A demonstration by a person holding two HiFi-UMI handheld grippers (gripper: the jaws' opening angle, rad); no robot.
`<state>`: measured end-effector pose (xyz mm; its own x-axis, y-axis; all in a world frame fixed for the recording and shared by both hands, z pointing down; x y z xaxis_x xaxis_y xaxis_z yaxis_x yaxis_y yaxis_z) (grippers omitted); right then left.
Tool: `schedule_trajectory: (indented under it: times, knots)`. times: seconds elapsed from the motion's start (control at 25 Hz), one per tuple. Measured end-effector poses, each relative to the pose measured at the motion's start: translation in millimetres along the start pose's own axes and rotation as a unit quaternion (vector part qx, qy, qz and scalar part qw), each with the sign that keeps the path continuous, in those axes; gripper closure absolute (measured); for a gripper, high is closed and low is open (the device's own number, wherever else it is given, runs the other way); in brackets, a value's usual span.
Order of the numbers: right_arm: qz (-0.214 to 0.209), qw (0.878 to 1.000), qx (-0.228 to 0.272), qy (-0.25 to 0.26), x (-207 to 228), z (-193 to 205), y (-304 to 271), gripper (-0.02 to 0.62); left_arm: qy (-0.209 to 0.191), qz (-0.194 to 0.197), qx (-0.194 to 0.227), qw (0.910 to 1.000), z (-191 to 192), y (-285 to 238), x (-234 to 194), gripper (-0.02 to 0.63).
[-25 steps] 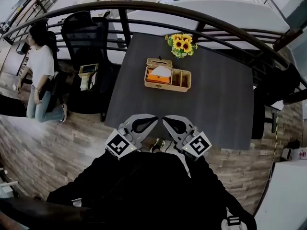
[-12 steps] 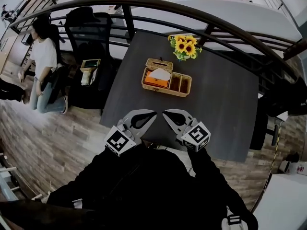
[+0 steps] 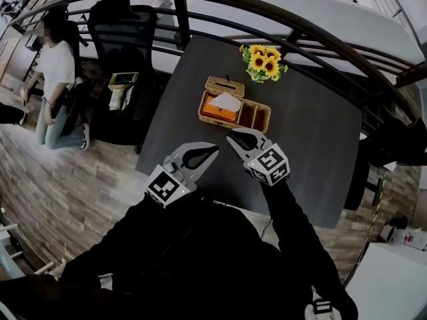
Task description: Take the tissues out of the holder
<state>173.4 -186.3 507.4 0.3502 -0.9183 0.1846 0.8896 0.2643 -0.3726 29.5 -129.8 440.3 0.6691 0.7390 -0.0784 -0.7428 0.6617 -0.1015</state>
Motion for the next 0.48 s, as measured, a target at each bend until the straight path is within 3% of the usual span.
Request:
schedule_trajectory:
  times: [0.2, 0.48]
  knots:
    - [0.008, 0.995, -0.095, 0.008, 52, 15, -38, 0.499, 0.002, 0.008, 0.007, 0.9999, 10, -15, -31, 0.598]
    - [0.009, 0.969, -0.245, 0.029, 112, 45, -96, 0.370, 0.001, -0.008, 0.028, 0.9996, 21, -27, -63, 0.598]
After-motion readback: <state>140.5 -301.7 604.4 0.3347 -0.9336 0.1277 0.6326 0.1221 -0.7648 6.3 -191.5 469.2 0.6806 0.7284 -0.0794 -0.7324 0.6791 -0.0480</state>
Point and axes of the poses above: the fingertips, and each gripper's own axes: y backward along the fingers, x to its right, z out of its underside, the point moved 7 cm from there along y, backward along the fingers, and after that the axes turned 12 degrees about -z, right-handed, at the moved point
